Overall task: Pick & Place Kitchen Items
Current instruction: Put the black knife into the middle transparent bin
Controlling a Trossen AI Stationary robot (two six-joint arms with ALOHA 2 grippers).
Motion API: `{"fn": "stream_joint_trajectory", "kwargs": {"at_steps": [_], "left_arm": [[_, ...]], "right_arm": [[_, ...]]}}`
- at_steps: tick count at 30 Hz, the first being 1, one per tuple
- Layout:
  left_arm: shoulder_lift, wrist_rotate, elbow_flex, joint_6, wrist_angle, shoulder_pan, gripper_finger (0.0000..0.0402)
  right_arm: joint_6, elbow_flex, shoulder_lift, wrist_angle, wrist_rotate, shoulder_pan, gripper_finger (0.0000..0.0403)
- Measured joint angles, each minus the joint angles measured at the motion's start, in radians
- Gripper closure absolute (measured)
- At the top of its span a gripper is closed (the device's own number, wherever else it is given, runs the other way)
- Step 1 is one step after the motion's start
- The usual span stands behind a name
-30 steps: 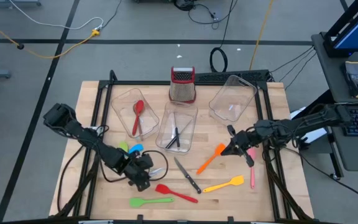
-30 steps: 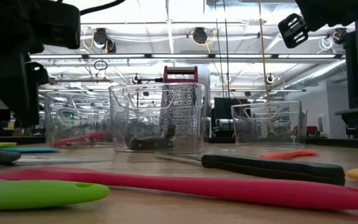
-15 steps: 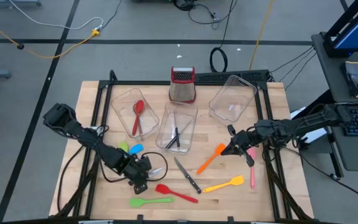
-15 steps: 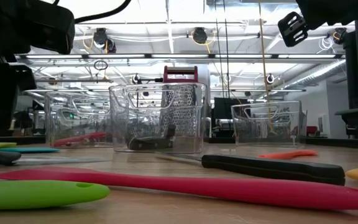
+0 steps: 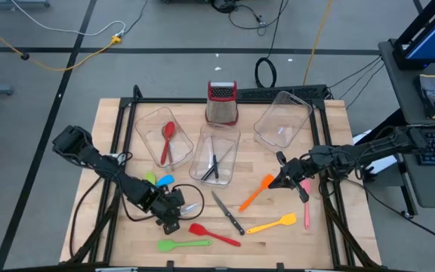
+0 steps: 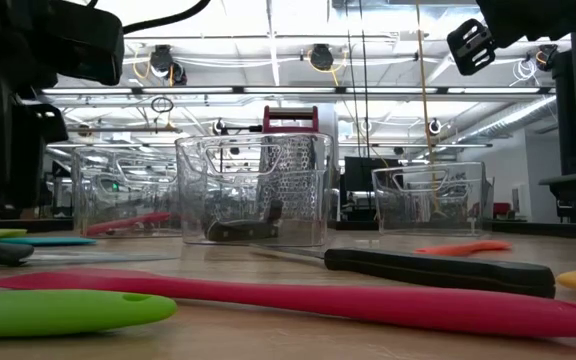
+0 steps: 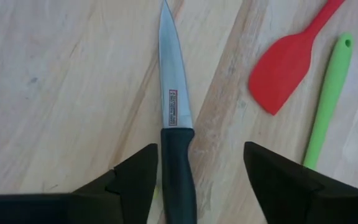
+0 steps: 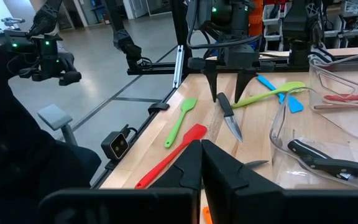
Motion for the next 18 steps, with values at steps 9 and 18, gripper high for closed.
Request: {"fn": "stream_joint_trajectory", "kwargs": {"at_steps": [9,18], "left_arm": [[0.031,0.001,-0.002,0.004,0.004,-0.008,0.0089],[0.181,0.037,0.006,0.011,-0.013,-0.02,0.0085]], "right_arm": [[0.0,0.0,0.0,0.0,0.0,0.0,0.0399],[0.0,0.002,0.001,0.037,0.001,0.0,0.0399]]}}
